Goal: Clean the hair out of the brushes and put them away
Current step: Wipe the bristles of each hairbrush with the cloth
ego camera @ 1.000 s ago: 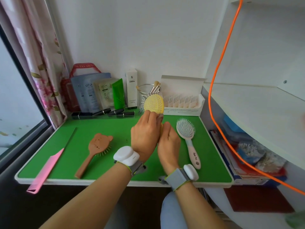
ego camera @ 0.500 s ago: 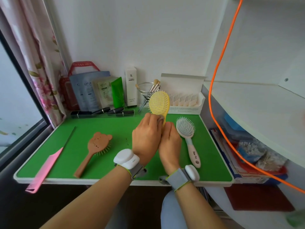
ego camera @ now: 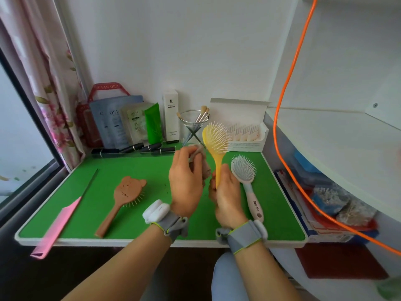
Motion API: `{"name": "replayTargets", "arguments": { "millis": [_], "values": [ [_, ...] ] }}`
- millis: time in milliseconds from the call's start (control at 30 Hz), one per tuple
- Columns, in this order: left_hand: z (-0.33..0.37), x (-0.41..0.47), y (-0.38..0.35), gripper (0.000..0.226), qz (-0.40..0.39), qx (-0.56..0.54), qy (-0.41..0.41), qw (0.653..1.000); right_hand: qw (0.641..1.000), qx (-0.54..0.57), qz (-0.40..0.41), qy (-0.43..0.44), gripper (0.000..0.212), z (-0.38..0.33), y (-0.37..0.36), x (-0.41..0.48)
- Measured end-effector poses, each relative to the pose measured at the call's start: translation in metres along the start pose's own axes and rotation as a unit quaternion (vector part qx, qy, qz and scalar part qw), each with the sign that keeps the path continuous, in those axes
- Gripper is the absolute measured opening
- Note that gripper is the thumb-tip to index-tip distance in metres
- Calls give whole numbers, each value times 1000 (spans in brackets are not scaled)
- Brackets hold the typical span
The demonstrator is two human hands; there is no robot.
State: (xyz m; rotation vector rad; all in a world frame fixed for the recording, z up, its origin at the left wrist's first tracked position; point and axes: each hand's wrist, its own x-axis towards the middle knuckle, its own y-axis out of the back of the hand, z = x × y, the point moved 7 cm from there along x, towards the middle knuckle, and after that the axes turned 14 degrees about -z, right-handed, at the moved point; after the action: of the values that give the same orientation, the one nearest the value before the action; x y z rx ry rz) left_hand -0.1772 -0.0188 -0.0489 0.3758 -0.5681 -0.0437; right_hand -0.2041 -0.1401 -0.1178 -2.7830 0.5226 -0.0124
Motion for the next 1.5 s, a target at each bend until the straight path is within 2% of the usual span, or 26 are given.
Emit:
{"name": "replayTargets", "arguments": {
  "millis": [67, 133, 333, 533, 700, 933, 1100, 1333, 1500],
  "values": [
    [9, -5, -6, 14, -25, 30, -41, 998, 1000, 2, -9, -2, 36, 3, -5, -2],
    [12, -4, -6, 14, -25, 44, -45, 998, 1000, -3, -19, 6, 31, 3, -9, -4],
    [6, 30, 13, 12, 27, 30, 33, 999, 997, -54, -26, 48, 38, -6, -9, -5],
    [4, 11, 1, 6, 11, 0, 32, 999, 992, -101, -5, 78, 39, -13, -9, -2],
    [-2, 32, 16, 7, 40, -40, 83, 995, 992, -97, -30, 72, 40, -10, -11, -4],
    [-1, 4, 1, 11, 19, -69, 69, 995, 986, -144, 0, 84, 46, -13, -9, -2],
    [-12, 30, 18, 7, 58, -99, 122, 986, 989, -125, -22, 80, 41, -10, -12, -3],
    [-4, 10, 5, 9, 23, -86, 78, 993, 985, -151, -5, 86, 48, -14, -15, -1],
    [-17, 35, 25, 8, 62, -137, 125, 981, 988, -129, -41, 71, 40, -12, -15, -7]
  ]
}}
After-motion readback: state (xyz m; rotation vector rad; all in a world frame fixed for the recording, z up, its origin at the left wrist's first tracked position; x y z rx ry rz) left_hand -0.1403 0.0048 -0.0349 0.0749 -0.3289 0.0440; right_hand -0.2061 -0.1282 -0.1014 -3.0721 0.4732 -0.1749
